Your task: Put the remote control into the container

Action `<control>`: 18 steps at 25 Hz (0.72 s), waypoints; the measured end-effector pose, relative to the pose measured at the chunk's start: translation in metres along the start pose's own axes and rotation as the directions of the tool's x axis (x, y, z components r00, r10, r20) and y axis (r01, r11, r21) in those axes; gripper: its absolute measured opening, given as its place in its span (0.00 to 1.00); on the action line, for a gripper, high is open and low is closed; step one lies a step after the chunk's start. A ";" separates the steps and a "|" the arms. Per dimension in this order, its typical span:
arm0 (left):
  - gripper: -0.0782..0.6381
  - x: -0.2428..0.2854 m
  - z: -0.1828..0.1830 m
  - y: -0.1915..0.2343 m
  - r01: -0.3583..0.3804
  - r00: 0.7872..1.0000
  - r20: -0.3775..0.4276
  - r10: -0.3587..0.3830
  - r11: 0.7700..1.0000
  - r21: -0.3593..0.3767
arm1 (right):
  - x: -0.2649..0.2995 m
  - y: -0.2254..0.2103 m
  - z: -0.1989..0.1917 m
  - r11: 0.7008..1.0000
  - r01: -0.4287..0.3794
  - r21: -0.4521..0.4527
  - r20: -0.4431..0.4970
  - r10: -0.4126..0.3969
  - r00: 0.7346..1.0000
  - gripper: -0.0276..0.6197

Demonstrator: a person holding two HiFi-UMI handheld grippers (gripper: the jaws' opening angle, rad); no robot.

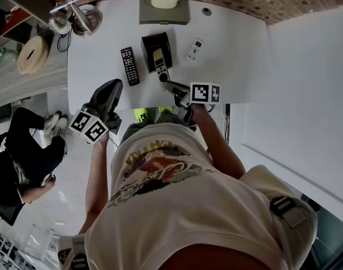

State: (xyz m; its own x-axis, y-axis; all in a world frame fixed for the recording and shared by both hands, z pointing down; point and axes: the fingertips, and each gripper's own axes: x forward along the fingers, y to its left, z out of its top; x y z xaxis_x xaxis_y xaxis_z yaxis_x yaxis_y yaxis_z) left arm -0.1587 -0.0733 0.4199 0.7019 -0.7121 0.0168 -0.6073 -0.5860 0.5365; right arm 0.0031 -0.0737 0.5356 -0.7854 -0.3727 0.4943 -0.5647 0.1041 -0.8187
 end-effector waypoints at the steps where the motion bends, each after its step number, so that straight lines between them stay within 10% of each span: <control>1: 0.12 0.000 0.000 0.000 0.001 1.000 0.000 -0.001 1.000 0.001 | 0.001 0.000 0.001 1.000 -0.003 0.007 0.005 0.003 1.000 0.14; 12: 0.12 -0.011 -0.002 0.004 -0.028 1.000 0.006 0.028 1.000 -0.012 | 0.005 0.005 0.012 0.971 -0.110 0.213 0.063 0.098 0.993 0.14; 18: 0.12 -0.005 -0.002 0.003 -0.022 1.000 -0.002 0.022 1.000 -0.009 | 0.014 0.013 0.018 0.983 -0.103 0.149 0.040 0.098 0.994 0.14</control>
State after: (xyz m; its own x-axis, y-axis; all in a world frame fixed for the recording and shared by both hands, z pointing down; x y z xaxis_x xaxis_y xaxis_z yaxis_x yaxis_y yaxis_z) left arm -0.1629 -0.0707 0.4227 0.6889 -0.7242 0.0307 -0.6194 -0.5662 0.5438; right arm -0.0108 -0.0938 0.5266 -0.8260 -0.3977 0.3996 -0.4366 0.0029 -0.8997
